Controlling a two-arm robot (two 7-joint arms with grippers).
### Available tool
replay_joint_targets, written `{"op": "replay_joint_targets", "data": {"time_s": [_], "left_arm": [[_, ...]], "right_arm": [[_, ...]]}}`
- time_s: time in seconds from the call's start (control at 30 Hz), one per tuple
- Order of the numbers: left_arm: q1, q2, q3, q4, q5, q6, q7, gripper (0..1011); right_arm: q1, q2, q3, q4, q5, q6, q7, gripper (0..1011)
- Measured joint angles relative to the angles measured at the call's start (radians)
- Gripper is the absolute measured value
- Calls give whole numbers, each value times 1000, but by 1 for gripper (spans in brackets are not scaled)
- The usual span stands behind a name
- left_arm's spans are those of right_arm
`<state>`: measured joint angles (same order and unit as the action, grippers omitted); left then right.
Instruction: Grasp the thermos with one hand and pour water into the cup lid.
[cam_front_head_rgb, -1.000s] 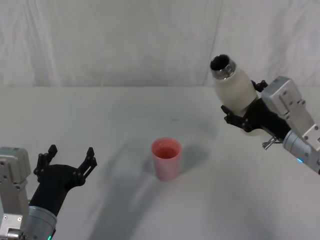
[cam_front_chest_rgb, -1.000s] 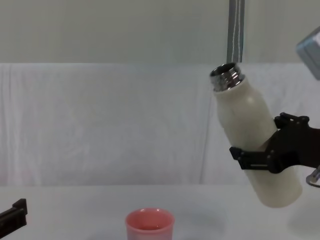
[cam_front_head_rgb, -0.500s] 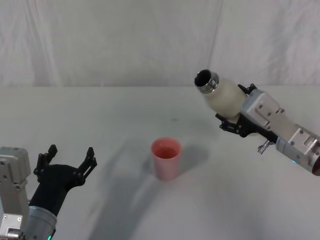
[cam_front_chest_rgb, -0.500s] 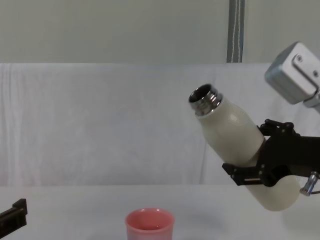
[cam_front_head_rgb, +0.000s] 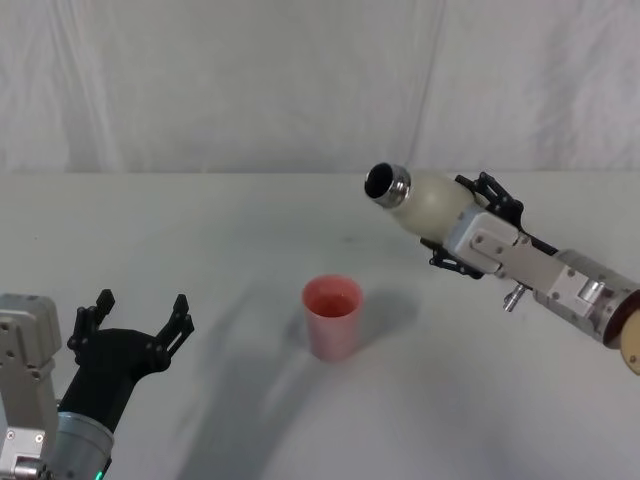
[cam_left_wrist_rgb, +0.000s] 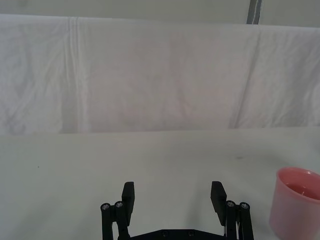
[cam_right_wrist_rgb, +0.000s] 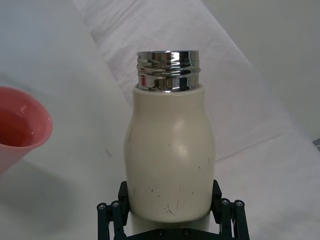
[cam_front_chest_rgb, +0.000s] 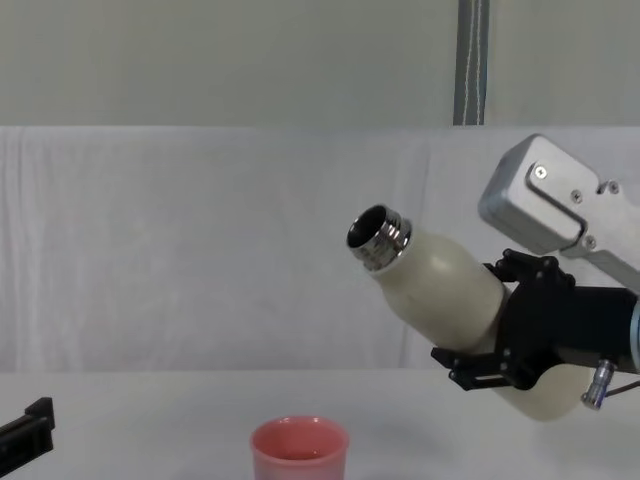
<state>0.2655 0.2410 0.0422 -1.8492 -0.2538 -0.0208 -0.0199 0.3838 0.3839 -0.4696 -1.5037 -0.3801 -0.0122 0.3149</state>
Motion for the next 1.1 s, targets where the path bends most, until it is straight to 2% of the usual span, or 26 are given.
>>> {"op": "replay_joint_targets", "data": {"time_s": [0.1, 0.37, 0.53, 0.87, 1.1], "left_arm": [[0, 0, 0, 0, 0, 0, 0, 1001], [0, 0, 0, 0, 0, 0, 0, 1001], [0, 0, 0, 0, 0, 0, 0, 1001], [0, 0, 0, 0, 0, 0, 0, 1001], [0, 0, 0, 0, 0, 0, 0, 1001]], "right_arm": [[5, -4, -7, 10, -15, -7, -9, 951], [14, 0, -38, 28, -106, -20, -43, 951], [10, 3, -50, 33, -141, -26, -52, 951], [-3, 8, -62, 38, -177, -30, -57, 951], [-6, 11, -59, 30, -184, -21, -50, 951]]}}
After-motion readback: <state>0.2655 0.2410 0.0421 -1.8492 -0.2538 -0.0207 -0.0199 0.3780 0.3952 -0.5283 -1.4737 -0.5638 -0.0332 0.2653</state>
